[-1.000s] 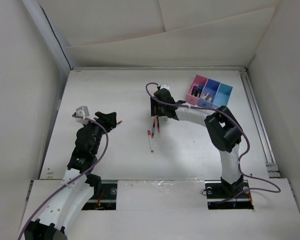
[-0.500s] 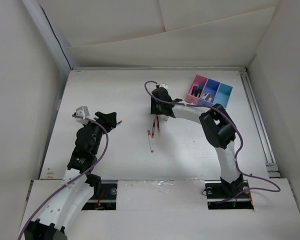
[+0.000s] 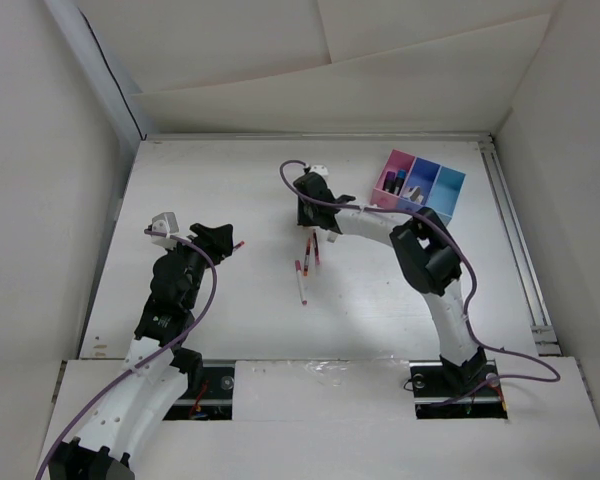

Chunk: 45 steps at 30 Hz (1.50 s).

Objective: Sort the stationery into containers
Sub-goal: Pick up the stationery from the center of the board, then place the stationery in the storage box, then pick up the stationery from the center of the board.

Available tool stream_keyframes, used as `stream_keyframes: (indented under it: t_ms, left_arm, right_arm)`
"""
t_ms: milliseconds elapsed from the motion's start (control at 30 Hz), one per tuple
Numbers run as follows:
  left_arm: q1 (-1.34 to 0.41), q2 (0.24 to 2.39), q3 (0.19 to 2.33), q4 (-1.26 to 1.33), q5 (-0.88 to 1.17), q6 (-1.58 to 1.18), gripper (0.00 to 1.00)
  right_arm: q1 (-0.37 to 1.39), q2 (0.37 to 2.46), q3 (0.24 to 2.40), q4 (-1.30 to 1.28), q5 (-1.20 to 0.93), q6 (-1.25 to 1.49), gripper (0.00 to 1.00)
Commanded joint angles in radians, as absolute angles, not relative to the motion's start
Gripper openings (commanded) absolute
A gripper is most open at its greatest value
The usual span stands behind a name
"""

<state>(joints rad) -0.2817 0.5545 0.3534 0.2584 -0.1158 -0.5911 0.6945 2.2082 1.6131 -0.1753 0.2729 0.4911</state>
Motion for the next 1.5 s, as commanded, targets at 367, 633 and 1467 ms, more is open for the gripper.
stream_keyframes:
  t_ms: [367,633,1467]
  left_arm:
    - [-0.284,0.545,0.390,0.308,-0.115,-0.580,0.58]
    - [-0.284,0.545,0.390,0.308,-0.106,-0.580,0.58]
    - [-0.284,0.545,0.390,0.308,-0.106,-0.580,0.58]
  right_arm:
    - [0.430,1.853,1.504,-0.112,0.297,0.486,0.12]
    - [0.160,1.727,1.333,-0.103,0.354,0.477,0.11]
    - [0.517,1.699,1.190,-0.044,0.288,0.456,0.08]
